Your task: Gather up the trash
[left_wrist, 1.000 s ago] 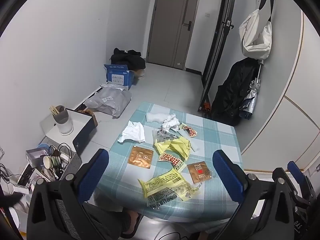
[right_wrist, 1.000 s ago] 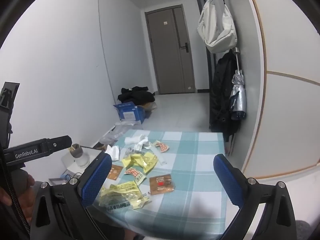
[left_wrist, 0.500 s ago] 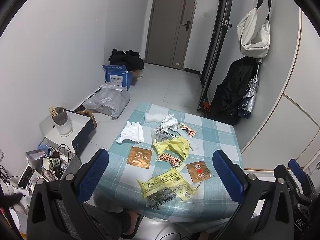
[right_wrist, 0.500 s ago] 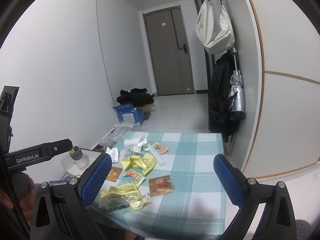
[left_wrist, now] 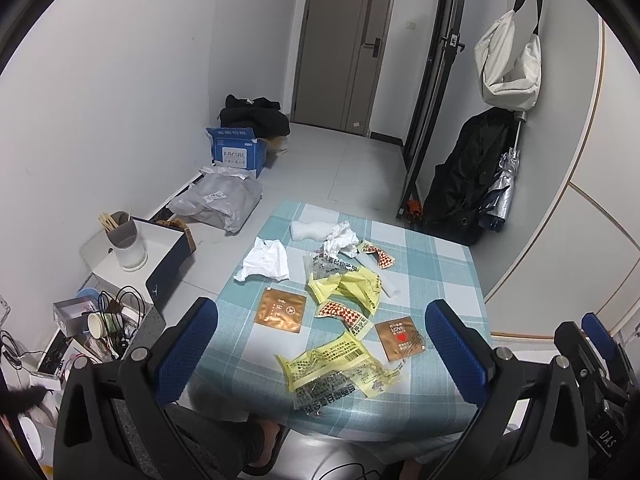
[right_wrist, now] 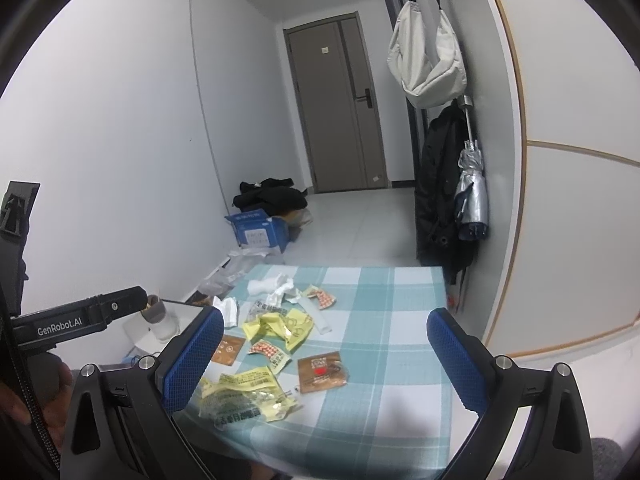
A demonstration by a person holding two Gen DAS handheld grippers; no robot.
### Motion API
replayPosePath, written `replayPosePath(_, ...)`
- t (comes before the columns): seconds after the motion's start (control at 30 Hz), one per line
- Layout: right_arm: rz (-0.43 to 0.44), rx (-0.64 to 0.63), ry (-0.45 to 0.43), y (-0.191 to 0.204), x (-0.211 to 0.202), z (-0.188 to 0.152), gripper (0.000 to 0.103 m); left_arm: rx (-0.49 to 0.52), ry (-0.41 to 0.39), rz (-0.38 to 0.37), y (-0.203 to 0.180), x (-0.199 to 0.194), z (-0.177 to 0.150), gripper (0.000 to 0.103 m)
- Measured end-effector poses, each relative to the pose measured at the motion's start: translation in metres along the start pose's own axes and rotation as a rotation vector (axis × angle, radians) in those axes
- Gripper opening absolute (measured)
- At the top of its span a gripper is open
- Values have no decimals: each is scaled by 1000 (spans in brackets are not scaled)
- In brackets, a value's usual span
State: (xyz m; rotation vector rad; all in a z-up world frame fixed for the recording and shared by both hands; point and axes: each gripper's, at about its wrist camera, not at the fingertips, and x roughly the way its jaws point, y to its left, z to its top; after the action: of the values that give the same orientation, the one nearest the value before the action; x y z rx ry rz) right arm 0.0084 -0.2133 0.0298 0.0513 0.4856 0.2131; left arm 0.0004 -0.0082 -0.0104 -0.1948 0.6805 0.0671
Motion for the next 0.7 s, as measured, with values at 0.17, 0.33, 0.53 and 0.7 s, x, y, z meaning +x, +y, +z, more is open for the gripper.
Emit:
replayPosePath(0.17, -2, 4, 4, -1, 0, 0, 103, -4, 11, -6, -1, 1, -1, 102)
replayPosePath(0.33, -3, 9, 2, -1, 0, 0, 103, -1, 22, -15, -1, 1, 0, 102)
replayPosePath(0.53, -5, 11, 0, -2, 0, -1, 103, -1, 31, -26, -1, 2, 0, 102)
replayPosePath(0.7, -15, 19, 0, -5, 0, -2, 103, 0, 30, -23, -1, 2, 0, 102)
